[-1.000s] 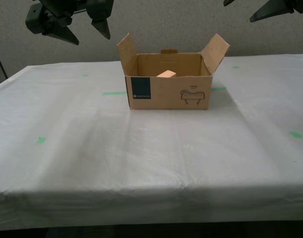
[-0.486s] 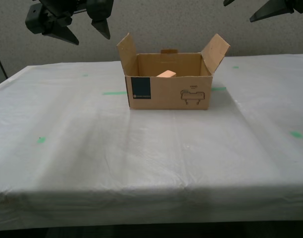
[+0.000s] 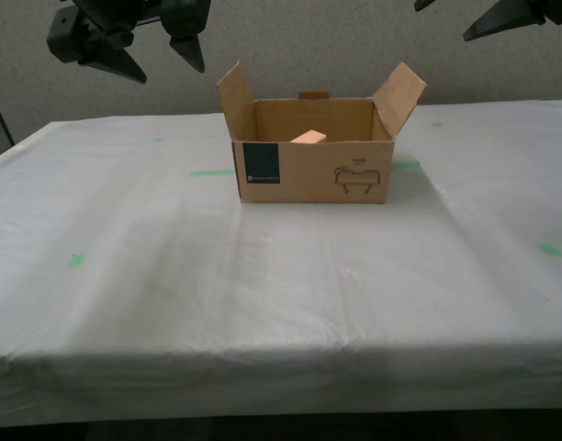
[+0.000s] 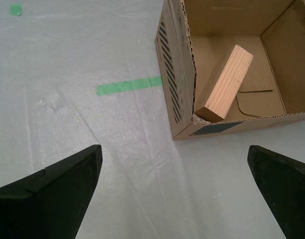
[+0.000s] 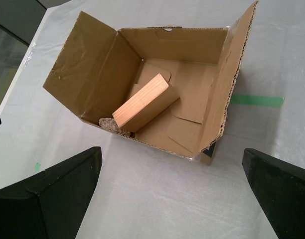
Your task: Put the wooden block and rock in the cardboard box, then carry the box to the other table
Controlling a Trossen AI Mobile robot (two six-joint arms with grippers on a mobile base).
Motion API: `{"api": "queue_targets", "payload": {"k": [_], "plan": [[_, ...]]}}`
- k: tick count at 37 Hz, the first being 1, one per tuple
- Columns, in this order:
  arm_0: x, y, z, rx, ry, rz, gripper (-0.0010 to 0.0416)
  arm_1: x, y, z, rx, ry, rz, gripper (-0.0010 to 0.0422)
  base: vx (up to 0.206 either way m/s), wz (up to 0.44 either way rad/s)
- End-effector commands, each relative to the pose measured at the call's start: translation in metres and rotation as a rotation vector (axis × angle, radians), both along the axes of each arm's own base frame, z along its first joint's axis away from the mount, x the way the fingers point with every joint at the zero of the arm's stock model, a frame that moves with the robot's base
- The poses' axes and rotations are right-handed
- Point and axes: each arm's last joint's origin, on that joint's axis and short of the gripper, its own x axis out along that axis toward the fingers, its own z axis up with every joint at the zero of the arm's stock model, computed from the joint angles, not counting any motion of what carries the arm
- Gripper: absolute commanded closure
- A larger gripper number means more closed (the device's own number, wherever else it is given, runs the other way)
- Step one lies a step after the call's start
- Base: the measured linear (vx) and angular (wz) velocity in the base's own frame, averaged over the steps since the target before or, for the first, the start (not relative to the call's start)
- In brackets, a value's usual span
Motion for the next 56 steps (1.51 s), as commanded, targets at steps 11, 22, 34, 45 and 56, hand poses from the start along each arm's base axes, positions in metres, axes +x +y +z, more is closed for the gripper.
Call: {"api": "queue_targets", "payload": {"k": [11, 22, 34, 45, 56], "plan": [[0.0002, -0.0001, 0.0001, 0.001, 0.000, -0.004, 0.0012, 0.0002, 0.0000, 0.0004, 0.001, -0.003, 0.003, 0.0012, 0.000, 0.000], [0.0002, -0.0001, 0.0001, 0.001, 0.000, -0.004, 0.0012, 0.0003, 0.0001, 0.0005, 0.000, -0.004, 0.004, 0.0012, 0.000, 0.000], [0.0002, -0.0001, 0.0001, 0.001, 0.000, -0.004, 0.0012, 0.0002, 0.0000, 0.0005, 0.000, -0.004, 0.003, 0.0012, 0.000, 0.000], [0.0002, -0.0001, 0.0001, 0.001, 0.000, -0.004, 0.0012, 0.0002, 0.0000, 0.0005, 0.000, -0.003, 0.003, 0.0012, 0.000, 0.000], [0.0002, -0.0001, 0.0001, 0.001, 0.000, -0.004, 0.0012, 0.0002, 0.0001, 0.0005, 0.000, -0.003, 0.003, 0.0012, 0.000, 0.000]]}}
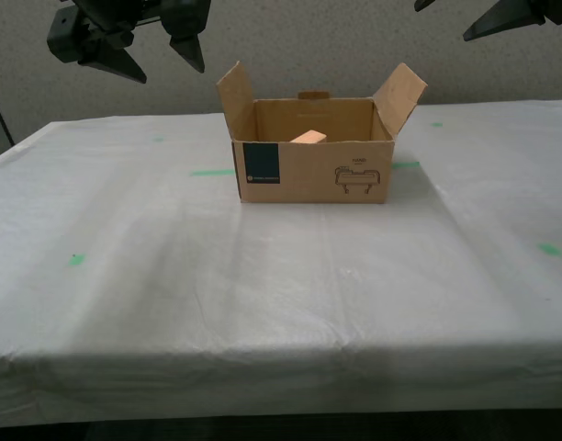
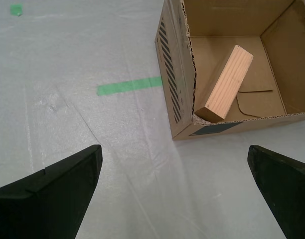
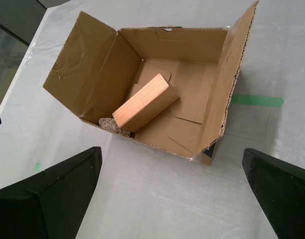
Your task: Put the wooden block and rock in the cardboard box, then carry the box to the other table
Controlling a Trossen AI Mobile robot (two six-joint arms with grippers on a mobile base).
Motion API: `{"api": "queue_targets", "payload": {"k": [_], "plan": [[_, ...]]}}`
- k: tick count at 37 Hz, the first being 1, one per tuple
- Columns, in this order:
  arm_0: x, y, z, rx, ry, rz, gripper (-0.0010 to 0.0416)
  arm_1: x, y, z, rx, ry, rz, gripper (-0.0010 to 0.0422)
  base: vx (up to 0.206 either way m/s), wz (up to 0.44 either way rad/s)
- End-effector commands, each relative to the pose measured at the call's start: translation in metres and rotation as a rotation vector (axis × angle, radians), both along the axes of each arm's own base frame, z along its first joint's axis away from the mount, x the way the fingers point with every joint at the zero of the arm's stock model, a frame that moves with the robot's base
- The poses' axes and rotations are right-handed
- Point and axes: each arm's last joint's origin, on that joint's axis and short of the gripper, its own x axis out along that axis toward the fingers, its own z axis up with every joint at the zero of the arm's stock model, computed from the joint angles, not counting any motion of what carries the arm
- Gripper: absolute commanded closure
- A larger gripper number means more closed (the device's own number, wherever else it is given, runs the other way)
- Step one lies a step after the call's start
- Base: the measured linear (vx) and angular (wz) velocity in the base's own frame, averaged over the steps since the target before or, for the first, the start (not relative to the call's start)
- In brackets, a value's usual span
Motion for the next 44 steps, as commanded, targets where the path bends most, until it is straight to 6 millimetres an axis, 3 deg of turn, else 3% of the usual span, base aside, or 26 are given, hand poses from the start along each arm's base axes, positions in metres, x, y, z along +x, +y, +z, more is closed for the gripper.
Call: {"api": "queue_targets", "payload": {"k": [1, 44], "plan": [[0.0001, 0.0002, 0.0001, 0.001, 0.000, -0.003, 0.0012, 0.0002, 0.0000, 0.0004, 0.000, -0.003, 0.003, 0.0012, 0.000, 0.000], [0.0001, 0.0002, 0.0001, 0.001, 0.000, -0.003, 0.0012, 0.0002, 0.0001, 0.0004, 0.000, -0.003, 0.003, 0.0012, 0.000, 0.000]]}}
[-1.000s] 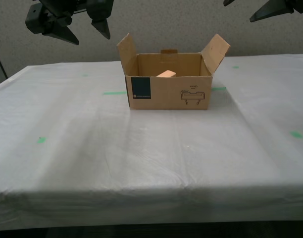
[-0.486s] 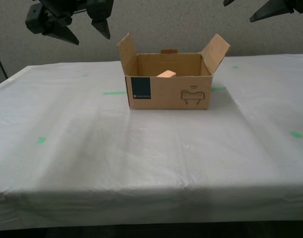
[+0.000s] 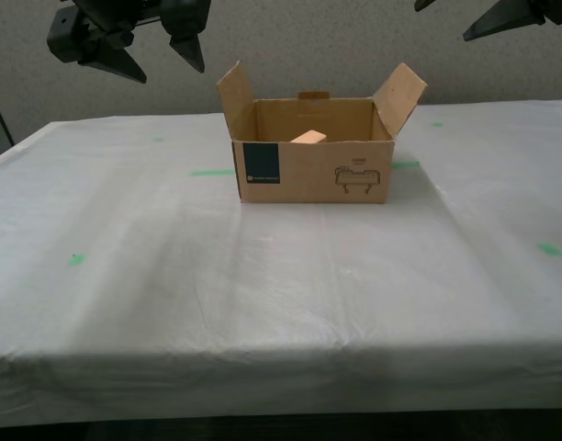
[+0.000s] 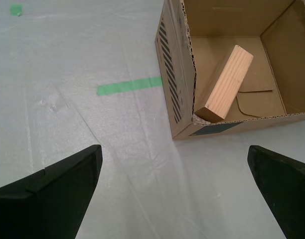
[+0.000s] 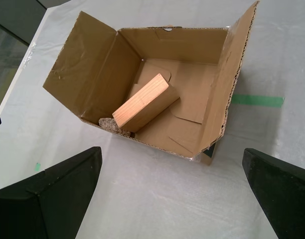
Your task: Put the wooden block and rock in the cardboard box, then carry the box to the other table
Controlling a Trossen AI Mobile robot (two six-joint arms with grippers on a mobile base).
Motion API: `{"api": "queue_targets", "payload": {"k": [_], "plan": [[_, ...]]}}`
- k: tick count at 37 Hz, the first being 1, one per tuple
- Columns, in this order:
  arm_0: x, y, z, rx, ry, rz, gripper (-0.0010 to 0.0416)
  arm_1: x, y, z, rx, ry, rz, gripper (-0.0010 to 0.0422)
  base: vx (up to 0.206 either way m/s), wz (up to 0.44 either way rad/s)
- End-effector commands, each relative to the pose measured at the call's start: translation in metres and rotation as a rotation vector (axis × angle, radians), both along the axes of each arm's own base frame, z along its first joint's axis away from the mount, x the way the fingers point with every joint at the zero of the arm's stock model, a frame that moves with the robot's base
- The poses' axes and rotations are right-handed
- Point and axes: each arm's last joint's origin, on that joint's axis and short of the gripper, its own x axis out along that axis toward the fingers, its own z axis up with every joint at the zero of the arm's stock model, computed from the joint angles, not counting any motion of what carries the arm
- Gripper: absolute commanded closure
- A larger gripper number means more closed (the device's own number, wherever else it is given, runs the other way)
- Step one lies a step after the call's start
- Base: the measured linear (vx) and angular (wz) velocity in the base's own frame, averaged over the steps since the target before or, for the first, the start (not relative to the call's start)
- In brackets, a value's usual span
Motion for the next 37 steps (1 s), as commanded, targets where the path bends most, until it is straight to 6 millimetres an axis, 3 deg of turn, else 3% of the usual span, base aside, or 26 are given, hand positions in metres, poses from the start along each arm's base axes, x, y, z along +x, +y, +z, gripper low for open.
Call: {"api": "queue_targets", "payload": {"k": [1, 37], "plan": [[0.0002, -0.0001, 0.0001, 0.001, 0.000, -0.004, 0.0012, 0.0002, 0.0002, 0.0003, 0.001, -0.003, 0.004, 0.0012, 0.000, 0.000], [0.0002, -0.0001, 0.0001, 0.001, 0.000, -0.004, 0.0012, 0.0001, 0.0000, 0.0003, 0.000, -0.003, 0.003, 0.0012, 0.000, 0.000]]}}
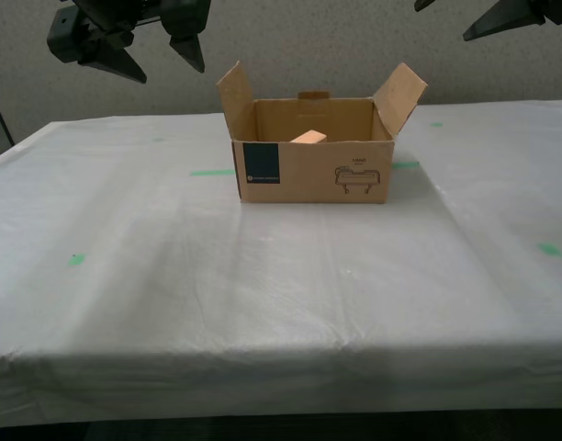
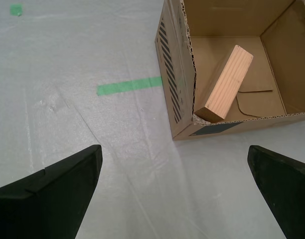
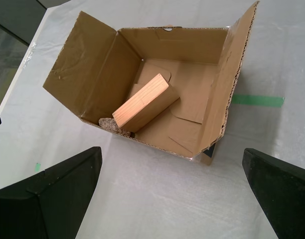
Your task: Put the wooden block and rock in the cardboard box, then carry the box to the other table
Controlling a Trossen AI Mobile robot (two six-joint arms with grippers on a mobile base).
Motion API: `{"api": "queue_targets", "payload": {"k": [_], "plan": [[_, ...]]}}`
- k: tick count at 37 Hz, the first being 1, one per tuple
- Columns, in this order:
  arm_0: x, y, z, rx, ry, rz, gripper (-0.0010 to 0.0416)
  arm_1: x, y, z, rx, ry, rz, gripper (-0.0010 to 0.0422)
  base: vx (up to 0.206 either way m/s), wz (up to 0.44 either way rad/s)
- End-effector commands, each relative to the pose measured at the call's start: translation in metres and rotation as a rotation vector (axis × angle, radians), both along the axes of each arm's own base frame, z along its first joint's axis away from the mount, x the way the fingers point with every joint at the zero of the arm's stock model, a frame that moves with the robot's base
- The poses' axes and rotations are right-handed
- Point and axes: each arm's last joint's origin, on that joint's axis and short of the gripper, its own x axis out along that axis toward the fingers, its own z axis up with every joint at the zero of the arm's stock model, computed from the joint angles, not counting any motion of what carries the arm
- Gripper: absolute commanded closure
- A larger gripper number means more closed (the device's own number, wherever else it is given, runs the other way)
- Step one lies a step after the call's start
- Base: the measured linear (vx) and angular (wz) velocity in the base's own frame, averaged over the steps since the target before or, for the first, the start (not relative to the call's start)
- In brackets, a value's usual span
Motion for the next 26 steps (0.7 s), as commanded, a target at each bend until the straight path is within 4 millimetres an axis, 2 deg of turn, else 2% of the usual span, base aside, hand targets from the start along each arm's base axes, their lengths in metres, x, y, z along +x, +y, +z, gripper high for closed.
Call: {"api": "queue_targets", "payload": {"k": [1, 26], "plan": [[0.0002, 0.0000, 0.0001, 0.001, 0.000, -0.004, 0.0012, 0.0002, 0.0001, 0.0003, 0.000, -0.003, 0.003, 0.0012, 0.000, 0.000], [0.0001, 0.0000, 0.0001, 0.001, 0.000, -0.004, 0.0012, 0.0002, 0.0001, 0.0003, 0.000, -0.003, 0.003, 0.0012, 0.000, 0.000]]}}
